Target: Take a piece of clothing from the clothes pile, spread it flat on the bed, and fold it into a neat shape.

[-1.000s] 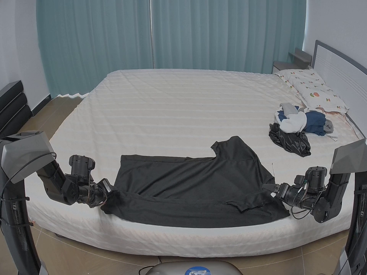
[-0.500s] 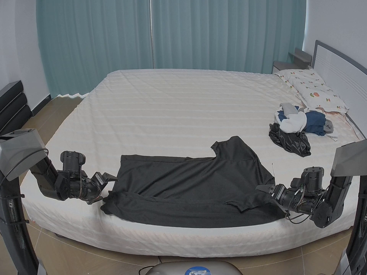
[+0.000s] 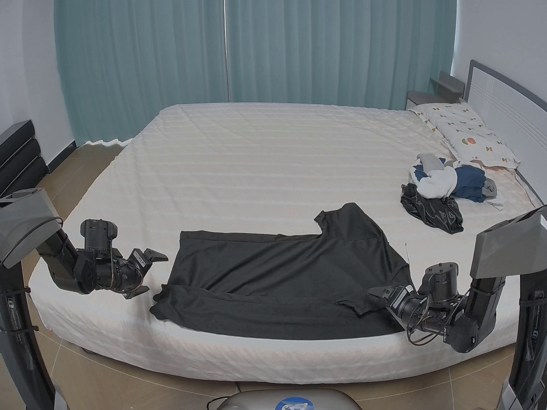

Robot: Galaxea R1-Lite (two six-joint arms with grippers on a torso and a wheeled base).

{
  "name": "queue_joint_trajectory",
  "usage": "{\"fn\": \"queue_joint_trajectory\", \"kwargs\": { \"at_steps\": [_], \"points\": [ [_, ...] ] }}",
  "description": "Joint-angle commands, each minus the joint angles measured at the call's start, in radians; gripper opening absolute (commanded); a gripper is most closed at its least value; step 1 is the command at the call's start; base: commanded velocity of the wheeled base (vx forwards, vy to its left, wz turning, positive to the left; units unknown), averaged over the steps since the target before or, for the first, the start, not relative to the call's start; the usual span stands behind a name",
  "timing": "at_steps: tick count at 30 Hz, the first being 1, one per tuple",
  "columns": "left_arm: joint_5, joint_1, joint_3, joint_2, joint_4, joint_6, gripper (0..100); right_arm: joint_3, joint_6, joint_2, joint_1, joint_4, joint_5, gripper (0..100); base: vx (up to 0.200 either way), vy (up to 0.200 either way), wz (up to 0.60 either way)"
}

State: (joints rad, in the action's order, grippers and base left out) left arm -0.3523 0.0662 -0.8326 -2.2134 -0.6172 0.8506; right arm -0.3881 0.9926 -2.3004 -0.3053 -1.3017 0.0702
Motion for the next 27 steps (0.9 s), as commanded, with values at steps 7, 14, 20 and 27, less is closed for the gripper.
{"fn": "queue_joint_trajectory", "kwargs": {
  "at_steps": [7,14,20,27],
  "points": [
    [0.001,0.0,-0.002,0.001,-0.001,-0.002,100,-0.069,0.0,-0.09,-0.031,-0.019,-0.092,100,0.0,0.0,0.0],
    [0.003,0.0,-0.005,0.001,0.001,-0.002,100,-0.06,0.006,-0.077,-0.031,-0.042,-0.129,0,0.0,0.0,0.0],
    [0.004,-0.002,-0.005,0.001,0.001,-0.002,100,-0.023,0.005,-0.065,-0.031,-0.073,-0.139,0,0.0,0.0,0.0],
    [0.009,-0.003,-0.005,0.001,0.001,-0.004,100,0.023,0.001,-0.007,-0.043,-0.077,-0.139,0,0.0,0.0,0.0]
  ]
}}
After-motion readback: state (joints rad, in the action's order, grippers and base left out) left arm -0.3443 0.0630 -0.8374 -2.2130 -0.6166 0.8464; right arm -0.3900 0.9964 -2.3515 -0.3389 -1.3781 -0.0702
